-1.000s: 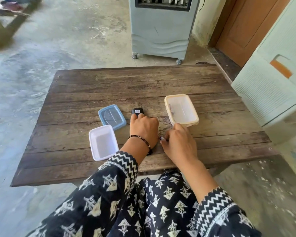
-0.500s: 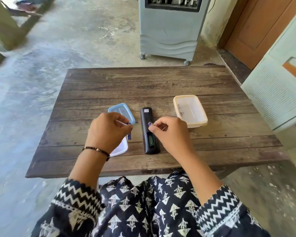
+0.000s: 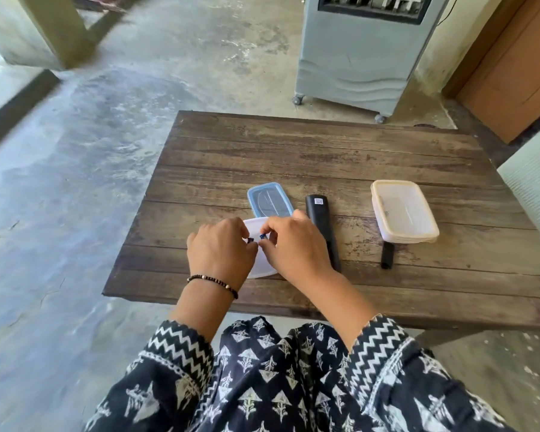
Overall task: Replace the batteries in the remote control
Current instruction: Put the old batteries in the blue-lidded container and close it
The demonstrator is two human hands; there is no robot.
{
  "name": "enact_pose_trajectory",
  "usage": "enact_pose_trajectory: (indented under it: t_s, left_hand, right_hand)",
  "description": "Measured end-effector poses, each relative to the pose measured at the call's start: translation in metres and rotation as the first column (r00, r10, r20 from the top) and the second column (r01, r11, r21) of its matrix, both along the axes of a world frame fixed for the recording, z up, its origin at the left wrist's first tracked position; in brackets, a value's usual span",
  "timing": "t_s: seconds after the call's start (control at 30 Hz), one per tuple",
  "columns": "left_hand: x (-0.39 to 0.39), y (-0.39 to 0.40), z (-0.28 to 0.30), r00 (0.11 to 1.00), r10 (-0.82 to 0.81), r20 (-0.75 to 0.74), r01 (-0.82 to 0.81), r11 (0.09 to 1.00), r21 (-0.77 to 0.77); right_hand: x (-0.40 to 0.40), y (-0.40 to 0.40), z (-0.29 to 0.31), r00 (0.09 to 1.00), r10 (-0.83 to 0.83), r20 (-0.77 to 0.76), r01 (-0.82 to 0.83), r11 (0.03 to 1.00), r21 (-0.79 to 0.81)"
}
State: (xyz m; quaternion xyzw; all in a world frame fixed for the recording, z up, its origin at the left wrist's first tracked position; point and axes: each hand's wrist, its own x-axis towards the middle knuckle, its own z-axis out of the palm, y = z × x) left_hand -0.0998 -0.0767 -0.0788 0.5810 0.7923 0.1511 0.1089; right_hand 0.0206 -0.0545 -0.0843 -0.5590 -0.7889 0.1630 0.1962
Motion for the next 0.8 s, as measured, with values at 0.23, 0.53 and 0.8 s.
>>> enact_pose_trajectory:
  t_s: [0.23, 0.53, 0.8]
  left_hand:
    - [0.005, -0.006, -0.009, 1.0, -0.005, -0.007, 0.005, 0.998, 0.063]
    - [-0.02, -0.016, -0.011, 0.936, -0.114, 0.332, 0.044, 0.977, 0.21]
    - [-0.031, -0.029, -0.028, 0.846, -0.312, 0.432, 0.336, 0.942, 0.022]
  right_hand:
    - [-0.002, -0.005, -0.008, 0.989, 0.039, 0.146, -0.066, 0.981, 0.185]
    - [0.017, 0.024, 0.004, 0.999, 0.023, -0.049, -0.023, 1.0, 0.017]
    - [0.01, 0.093, 0.015, 0.864, 0.361, 0.352, -0.216, 0.896, -0.388]
